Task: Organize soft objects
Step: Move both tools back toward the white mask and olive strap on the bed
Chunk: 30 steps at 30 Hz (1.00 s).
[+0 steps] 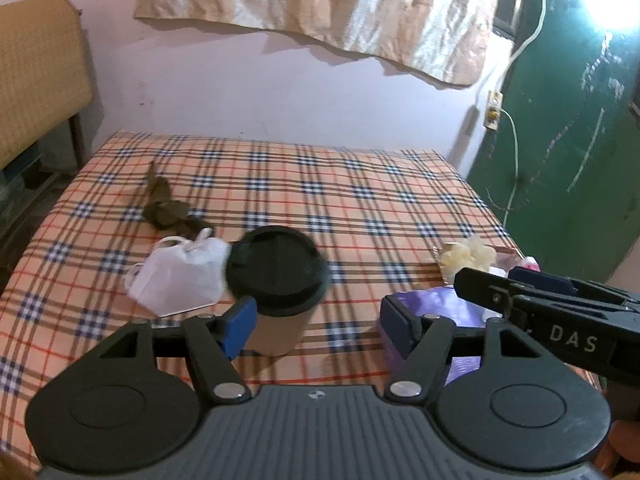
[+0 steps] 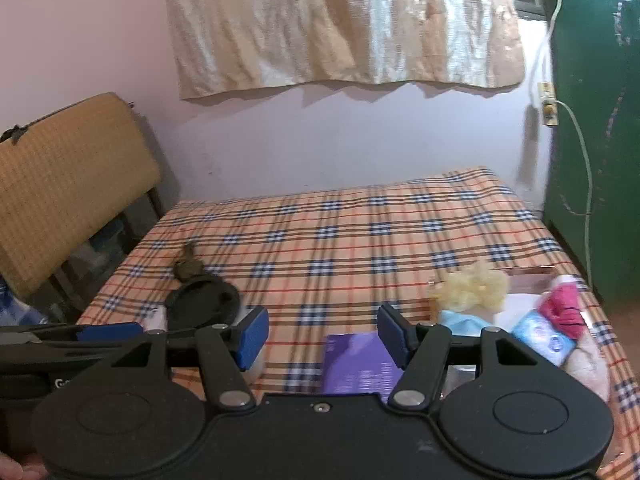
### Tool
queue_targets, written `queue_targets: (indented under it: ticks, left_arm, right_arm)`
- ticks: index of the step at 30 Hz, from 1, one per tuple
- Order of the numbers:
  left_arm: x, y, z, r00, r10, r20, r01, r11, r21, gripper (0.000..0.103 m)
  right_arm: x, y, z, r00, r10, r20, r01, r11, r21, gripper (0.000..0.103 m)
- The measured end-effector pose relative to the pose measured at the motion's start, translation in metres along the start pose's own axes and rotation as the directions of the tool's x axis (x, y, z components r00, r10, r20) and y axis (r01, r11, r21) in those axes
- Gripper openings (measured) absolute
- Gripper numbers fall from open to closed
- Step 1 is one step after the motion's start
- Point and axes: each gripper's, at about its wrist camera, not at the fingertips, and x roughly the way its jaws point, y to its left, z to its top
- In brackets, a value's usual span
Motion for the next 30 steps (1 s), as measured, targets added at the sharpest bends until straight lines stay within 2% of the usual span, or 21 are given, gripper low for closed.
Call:
queue_targets:
  ticks: [5, 8, 11, 17, 21, 30]
  left_arm:
    - [-0.005, 0.047, -0.009, 0.996, 0.084, 0.002, -0.084, 0.995, -0.060, 0.075]
    - [0.005, 0.081, -0.018, 0.986, 0.165, -0.030, -0.167, 0.982, -0.092, 0.075]
    - [0.018, 0.116, -0.024, 0.978, 0.195, -0.066, -0.203, 0.967, -0.152, 0.077]
    - [0.049, 0.151, -0.014, 0.982, 0.184, -0.052, -0.191, 0.960, -0.206, 0.093]
    - [0.077, 0.154, 0.000, 0.988, 0.148, -0.045, -0.155, 0.964, -0.216, 0.095]
    - [0.131, 0.153, 0.025, 0.996, 0.083, -0.044, -0.089, 0.981, -0.169, 0.101]
  right_arm:
    - [0.001, 0.014, -0.005, 0.999, 0.032, 0.002, -0.032, 0.999, -0.007, 0.074]
    - [0.000, 0.020, -0.010, 0.999, 0.050, 0.000, -0.050, 0.999, -0.008, 0.074]
    - [0.000, 0.028, -0.015, 0.998, 0.059, 0.003, -0.059, 0.998, -0.017, 0.074]
    - [0.001, 0.034, -0.017, 0.997, 0.074, 0.002, -0.074, 0.997, -0.023, 0.074]
    - [0.002, 0.033, -0.018, 0.998, 0.064, 0.000, -0.064, 0.998, -0.024, 0.074]
    - [0.011, 0.026, -0.016, 0.999, 0.041, -0.006, -0.041, 0.999, -0.009, 0.074]
